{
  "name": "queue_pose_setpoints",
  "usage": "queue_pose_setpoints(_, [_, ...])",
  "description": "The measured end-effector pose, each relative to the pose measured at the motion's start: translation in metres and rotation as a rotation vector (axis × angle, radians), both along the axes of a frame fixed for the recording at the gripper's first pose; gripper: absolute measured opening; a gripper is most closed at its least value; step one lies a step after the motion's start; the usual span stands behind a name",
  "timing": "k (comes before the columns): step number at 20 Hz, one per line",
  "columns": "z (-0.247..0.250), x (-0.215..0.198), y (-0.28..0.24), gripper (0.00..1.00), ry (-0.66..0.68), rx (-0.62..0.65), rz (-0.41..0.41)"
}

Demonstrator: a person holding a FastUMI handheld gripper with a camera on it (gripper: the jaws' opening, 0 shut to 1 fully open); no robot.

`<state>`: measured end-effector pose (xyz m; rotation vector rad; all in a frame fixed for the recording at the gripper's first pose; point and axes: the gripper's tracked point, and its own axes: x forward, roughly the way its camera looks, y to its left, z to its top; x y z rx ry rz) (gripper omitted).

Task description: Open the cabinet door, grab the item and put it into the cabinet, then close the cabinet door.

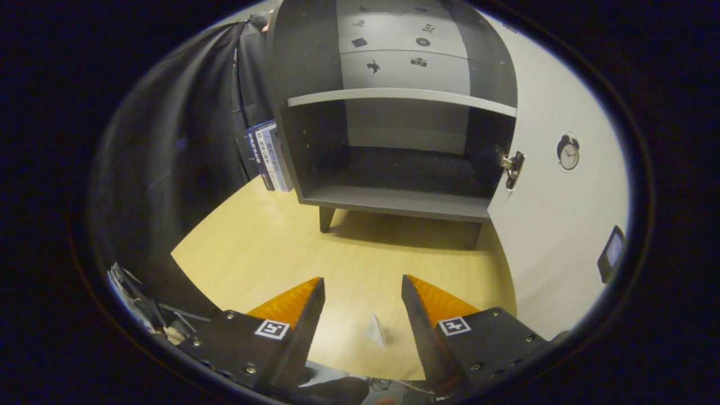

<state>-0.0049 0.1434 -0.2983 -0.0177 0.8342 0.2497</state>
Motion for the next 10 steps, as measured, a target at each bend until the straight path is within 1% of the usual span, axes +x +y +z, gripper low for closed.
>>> queue_pose_setpoints(3, [-0.023, -0.007, -0.012, 0.81, 0.027, -0.067, 0.006])
queue_pose_setpoints(7, [-0.055, -0.029, -0.022, 0.81, 0.113, -0.083, 0.002])
queue_pose_setpoints(10, [-0.074, -0.042, -0.024, 0.81, 0.160, -0.105, 0.016])
